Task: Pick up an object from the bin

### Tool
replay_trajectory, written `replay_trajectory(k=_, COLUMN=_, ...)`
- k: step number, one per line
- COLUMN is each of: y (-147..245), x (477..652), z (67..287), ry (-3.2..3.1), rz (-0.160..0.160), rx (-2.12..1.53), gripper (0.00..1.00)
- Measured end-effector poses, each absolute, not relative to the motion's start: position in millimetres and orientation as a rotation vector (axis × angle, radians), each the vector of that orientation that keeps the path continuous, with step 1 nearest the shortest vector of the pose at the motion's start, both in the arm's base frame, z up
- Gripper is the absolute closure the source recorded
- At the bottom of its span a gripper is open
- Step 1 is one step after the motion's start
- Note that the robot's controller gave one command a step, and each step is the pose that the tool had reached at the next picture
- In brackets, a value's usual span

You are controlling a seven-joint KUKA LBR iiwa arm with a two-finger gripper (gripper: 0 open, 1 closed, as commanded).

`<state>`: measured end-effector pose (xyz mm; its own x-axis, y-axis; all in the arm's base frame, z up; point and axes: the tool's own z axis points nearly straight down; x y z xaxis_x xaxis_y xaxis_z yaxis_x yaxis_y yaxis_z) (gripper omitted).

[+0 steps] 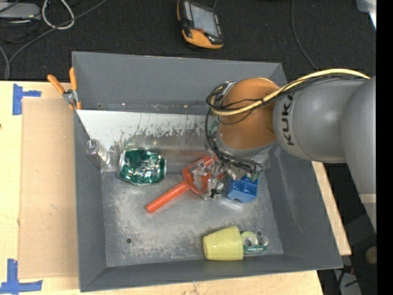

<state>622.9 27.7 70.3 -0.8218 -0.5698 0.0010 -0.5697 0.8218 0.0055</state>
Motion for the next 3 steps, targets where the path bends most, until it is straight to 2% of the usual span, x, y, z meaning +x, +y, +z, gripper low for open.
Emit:
replay_trajectory(k=1, y=27.8, x=622.9, z=70.3, ry=-2.996, rz=-0.008, rx=0.935, gripper=1.00)
replay_trajectory(k=3, y=28.4, x=622.4, z=122.3, ry=-2.996, rz=-0.008, rx=0.933, gripper=1.00)
